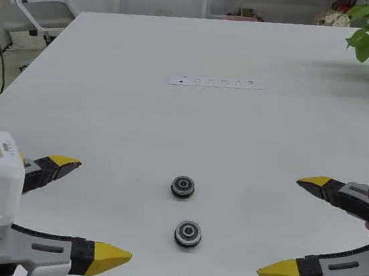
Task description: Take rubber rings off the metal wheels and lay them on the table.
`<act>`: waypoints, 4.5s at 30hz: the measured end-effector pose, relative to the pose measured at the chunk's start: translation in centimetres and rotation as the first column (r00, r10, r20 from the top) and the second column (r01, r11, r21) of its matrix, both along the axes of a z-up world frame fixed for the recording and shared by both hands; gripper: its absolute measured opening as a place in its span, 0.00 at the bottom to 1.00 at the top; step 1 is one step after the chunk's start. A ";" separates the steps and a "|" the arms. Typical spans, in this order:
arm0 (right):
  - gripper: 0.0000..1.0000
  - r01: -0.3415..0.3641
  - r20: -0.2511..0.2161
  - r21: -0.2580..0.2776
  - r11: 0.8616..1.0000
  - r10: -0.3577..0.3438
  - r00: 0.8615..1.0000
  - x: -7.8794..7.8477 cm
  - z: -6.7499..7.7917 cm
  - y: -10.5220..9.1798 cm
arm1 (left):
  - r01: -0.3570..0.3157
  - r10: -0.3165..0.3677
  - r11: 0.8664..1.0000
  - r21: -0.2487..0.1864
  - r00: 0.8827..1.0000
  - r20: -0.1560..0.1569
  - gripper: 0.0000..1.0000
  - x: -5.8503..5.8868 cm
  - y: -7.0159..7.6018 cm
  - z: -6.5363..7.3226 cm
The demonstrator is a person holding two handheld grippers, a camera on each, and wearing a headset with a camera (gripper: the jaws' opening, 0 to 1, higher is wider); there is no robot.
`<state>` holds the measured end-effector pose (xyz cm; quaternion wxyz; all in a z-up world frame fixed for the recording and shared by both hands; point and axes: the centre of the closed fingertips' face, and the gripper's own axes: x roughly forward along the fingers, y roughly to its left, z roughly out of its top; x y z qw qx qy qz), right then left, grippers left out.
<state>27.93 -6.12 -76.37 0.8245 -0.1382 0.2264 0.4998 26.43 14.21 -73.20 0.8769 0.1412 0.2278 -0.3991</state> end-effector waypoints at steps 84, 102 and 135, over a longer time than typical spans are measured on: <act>0.93 -0.143 0.028 -0.067 0.987 0.145 0.989 0.6 -1.2 3.0 | 0.071 -0.071 0.997 0.034 0.997 0.005 0.89 1.0 -0.8 -1.3; 0.82 -0.237 0.009 -0.157 0.959 0.242 0.970 1.3 -4.0 3.5 | 0.143 -0.141 0.988 0.060 0.989 -0.041 0.84 2.1 -2.6 -2.9; 0.60 -0.357 -0.062 -0.194 0.914 0.351 0.934 2.0 -6.9 5.9 | 0.308 -0.297 0.946 0.098 0.948 -0.115 0.68 3.3 -6.5 -6.0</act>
